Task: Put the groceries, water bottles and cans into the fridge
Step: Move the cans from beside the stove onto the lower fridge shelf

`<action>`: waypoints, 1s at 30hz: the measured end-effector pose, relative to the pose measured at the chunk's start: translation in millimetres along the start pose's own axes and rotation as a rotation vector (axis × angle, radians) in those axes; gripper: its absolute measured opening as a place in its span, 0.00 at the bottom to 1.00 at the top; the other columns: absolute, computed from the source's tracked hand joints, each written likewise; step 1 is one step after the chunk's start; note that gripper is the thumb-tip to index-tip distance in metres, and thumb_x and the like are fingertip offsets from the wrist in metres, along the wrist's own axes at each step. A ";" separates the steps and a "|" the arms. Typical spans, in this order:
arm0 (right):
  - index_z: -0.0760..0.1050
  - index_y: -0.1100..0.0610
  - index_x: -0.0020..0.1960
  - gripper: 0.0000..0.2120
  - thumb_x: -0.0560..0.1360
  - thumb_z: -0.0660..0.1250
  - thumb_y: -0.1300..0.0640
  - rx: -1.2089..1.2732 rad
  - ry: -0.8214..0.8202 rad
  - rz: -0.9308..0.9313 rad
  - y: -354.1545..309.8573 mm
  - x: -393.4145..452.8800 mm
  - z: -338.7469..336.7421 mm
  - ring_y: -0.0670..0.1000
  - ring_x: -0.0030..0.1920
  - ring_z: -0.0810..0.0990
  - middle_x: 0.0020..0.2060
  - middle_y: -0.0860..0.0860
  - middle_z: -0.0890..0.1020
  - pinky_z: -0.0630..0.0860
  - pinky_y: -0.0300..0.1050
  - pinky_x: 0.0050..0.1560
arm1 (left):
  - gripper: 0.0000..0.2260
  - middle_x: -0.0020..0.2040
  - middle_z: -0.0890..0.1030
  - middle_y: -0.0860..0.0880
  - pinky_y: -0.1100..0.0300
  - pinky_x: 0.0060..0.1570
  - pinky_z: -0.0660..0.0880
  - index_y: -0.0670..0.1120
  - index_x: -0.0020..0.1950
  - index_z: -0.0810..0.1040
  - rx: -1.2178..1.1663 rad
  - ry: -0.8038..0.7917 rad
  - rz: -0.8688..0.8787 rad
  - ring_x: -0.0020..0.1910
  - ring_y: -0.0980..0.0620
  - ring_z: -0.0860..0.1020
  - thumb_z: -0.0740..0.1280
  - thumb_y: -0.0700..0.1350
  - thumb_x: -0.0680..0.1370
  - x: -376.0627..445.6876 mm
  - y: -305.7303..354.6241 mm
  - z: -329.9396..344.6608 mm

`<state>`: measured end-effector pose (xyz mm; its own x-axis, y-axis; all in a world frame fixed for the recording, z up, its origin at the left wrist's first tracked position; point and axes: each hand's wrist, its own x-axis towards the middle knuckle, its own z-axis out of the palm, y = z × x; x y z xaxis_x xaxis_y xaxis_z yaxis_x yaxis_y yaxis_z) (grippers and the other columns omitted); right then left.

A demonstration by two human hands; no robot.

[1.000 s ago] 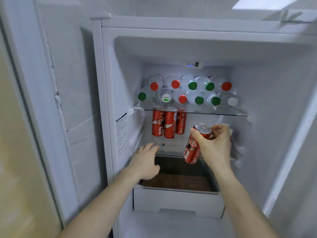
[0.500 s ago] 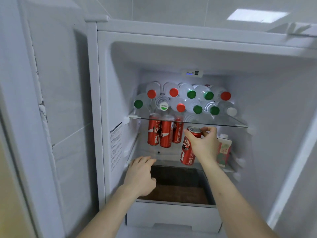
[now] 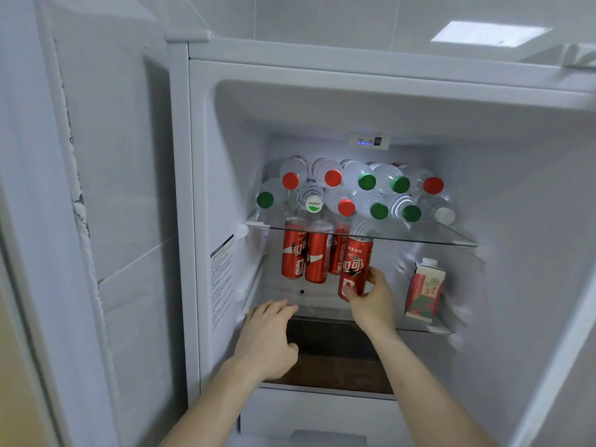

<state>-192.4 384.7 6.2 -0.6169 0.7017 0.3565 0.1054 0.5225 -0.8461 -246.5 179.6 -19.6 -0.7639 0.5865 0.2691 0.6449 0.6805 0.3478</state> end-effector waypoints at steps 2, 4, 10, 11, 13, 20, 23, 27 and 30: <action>0.69 0.51 0.73 0.26 0.77 0.73 0.53 -0.035 -0.042 0.024 -3.3 11.2 -1.4 0.55 0.67 0.78 0.68 0.50 0.78 0.74 0.55 0.66 | 0.32 0.81 0.60 0.57 0.48 0.79 0.57 0.60 0.79 0.61 0.000 0.002 -0.003 0.80 0.51 0.58 0.69 0.50 0.77 0.0 -0.1 0.7; 0.70 0.53 0.72 0.25 0.78 0.72 0.53 -0.065 -0.075 0.040 -6.0 21.0 -1.7 0.54 0.67 0.78 0.67 0.51 0.79 0.73 0.52 0.66 | 0.32 0.81 0.60 0.57 0.49 0.79 0.57 0.60 0.79 0.61 -0.003 0.004 -0.001 0.80 0.51 0.57 0.68 0.50 0.77 -0.3 -0.1 0.8; 0.74 0.57 0.68 0.22 0.78 0.72 0.49 -0.122 -0.100 0.059 2.4 36.3 2.7 0.55 0.65 0.79 0.65 0.53 0.81 0.73 0.51 0.64 | 0.32 0.81 0.60 0.57 0.50 0.79 0.56 0.59 0.79 0.61 -0.009 -0.001 0.008 0.80 0.51 0.57 0.68 0.49 0.77 0.5 -0.9 -0.3; 0.75 0.57 0.68 0.22 0.78 0.73 0.49 -0.126 -0.102 0.063 3.7 38.0 3.4 0.55 0.64 0.80 0.64 0.53 0.82 0.73 0.50 0.64 | 0.32 0.81 0.60 0.57 0.50 0.79 0.56 0.59 0.79 0.61 -0.010 0.001 0.009 0.80 0.51 0.57 0.68 0.49 0.77 0.8 -1.3 0.1; 0.75 0.58 0.67 0.22 0.77 0.73 0.48 -0.138 -0.111 0.072 5.4 41.8 4.4 0.55 0.63 0.81 0.63 0.53 0.82 0.74 0.49 0.61 | 0.32 0.81 0.60 0.57 0.49 0.79 0.57 0.59 0.79 0.61 -0.013 0.002 0.009 0.80 0.51 0.57 0.68 0.49 0.77 1.4 -1.7 0.9; 0.78 0.55 0.64 0.22 0.77 0.71 0.42 -0.241 -0.140 0.065 8.3 47.9 9.4 0.54 0.58 0.82 0.60 0.52 0.84 0.73 0.46 0.52 | 0.32 0.80 0.61 0.56 0.48 0.79 0.58 0.59 0.79 0.61 -0.001 -0.003 0.005 0.80 0.50 0.58 0.68 0.49 0.77 2.1 -1.0 1.9; 0.76 0.56 0.67 0.26 0.77 0.71 0.40 -0.261 -0.127 0.078 8.3 49.3 9.8 0.54 0.59 0.82 0.60 0.52 0.84 0.75 0.48 0.53 | 0.32 0.80 0.61 0.57 0.48 0.79 0.59 0.59 0.79 0.62 -0.005 -0.001 0.001 0.79 0.50 0.59 0.68 0.49 0.77 1.8 -1.1 2.1; 0.66 0.58 0.77 0.37 0.76 0.72 0.40 -0.217 -0.117 0.119 6.4 44.6 7.6 0.57 0.65 0.80 0.66 0.56 0.81 0.74 0.52 0.64 | 0.31 0.80 0.62 0.57 0.48 0.78 0.60 0.59 0.79 0.63 -0.019 -0.004 -0.008 0.79 0.50 0.59 0.68 0.49 0.77 1.1 0.1 -1.0; 0.63 0.56 0.78 0.36 0.77 0.73 0.45 -0.184 -0.129 0.110 1.2 29.6 6.7 0.57 0.70 0.75 0.72 0.55 0.75 0.73 0.54 0.67 | 0.31 0.80 0.62 0.57 0.48 0.78 0.60 0.59 0.78 0.63 -0.026 -0.009 -0.016 0.79 0.50 0.60 0.68 0.49 0.77 1.6 1.0 -2.5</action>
<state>-215.7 402.8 13.1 -0.6872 0.6977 0.2024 0.3104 0.5338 -0.7866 -247.1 180.2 -16.6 -0.7739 0.5796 0.2552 0.6317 0.6781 0.3756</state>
